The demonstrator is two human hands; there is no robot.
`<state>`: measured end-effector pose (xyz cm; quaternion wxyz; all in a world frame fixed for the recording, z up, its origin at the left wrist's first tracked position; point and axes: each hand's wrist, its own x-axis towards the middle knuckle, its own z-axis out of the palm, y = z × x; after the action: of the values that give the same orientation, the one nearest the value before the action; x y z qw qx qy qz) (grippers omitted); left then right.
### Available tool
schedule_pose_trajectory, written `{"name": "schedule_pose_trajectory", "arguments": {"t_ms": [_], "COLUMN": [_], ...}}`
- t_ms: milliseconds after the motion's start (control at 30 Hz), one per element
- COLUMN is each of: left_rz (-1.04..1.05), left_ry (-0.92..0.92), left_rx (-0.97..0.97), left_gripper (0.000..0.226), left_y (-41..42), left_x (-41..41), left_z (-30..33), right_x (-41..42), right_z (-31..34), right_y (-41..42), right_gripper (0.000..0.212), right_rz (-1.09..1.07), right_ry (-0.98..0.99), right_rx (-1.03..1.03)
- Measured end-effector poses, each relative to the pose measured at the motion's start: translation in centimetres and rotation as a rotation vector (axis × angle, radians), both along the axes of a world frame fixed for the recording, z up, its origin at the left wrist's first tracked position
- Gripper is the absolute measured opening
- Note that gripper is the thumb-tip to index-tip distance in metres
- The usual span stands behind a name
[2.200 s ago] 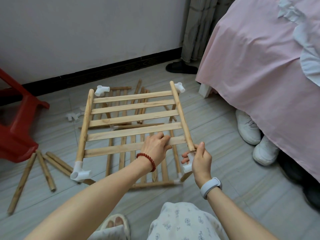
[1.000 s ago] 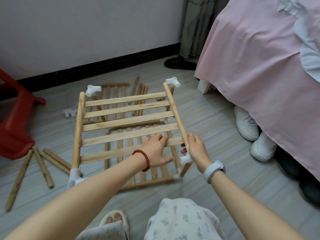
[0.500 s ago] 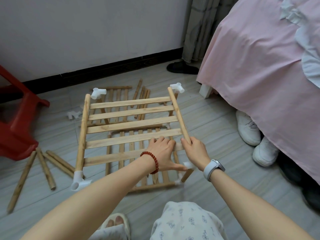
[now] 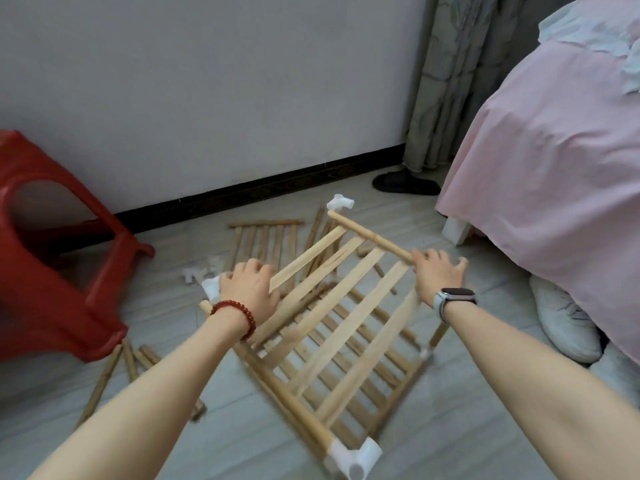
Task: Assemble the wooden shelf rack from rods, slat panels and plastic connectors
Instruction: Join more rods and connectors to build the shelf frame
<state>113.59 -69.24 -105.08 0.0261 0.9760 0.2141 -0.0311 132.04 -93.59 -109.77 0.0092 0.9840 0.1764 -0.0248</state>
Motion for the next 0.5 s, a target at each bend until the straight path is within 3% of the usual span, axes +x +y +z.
{"name": "schedule_pose_trajectory", "arguments": {"t_ms": [100,200,267,367,500], "left_rz": [0.106,0.193,0.204,0.199,0.196], "left_ry": [0.057,0.115,0.044,-0.034,-0.073], "left_rx": [0.046,-0.094,-0.307,-0.379,-0.461], "left_gripper": [0.045,0.045,0.041,0.036,0.028], "left_y": [3.5,6.3,7.3,7.6,7.0], "left_x": [-0.3,-1.5,-2.2,-3.2,-5.5], "left_z": [-0.3,-1.0,-1.5,-2.1,-2.6], "right_x": [-2.7,-9.8,-15.0,-19.3,-18.9], "right_z": [0.3,1.2,1.7,0.7,0.3], "right_y": [4.7,9.0,11.1,12.9,12.1], "right_gripper": [0.049,0.042,0.056,0.073,0.048], "right_rz": [0.126,0.496,0.706,0.854,0.958], "right_ry": [-0.028,0.169,0.297,0.247,0.167], "right_rx": [0.125,0.309,0.24,0.032,-0.01]}}
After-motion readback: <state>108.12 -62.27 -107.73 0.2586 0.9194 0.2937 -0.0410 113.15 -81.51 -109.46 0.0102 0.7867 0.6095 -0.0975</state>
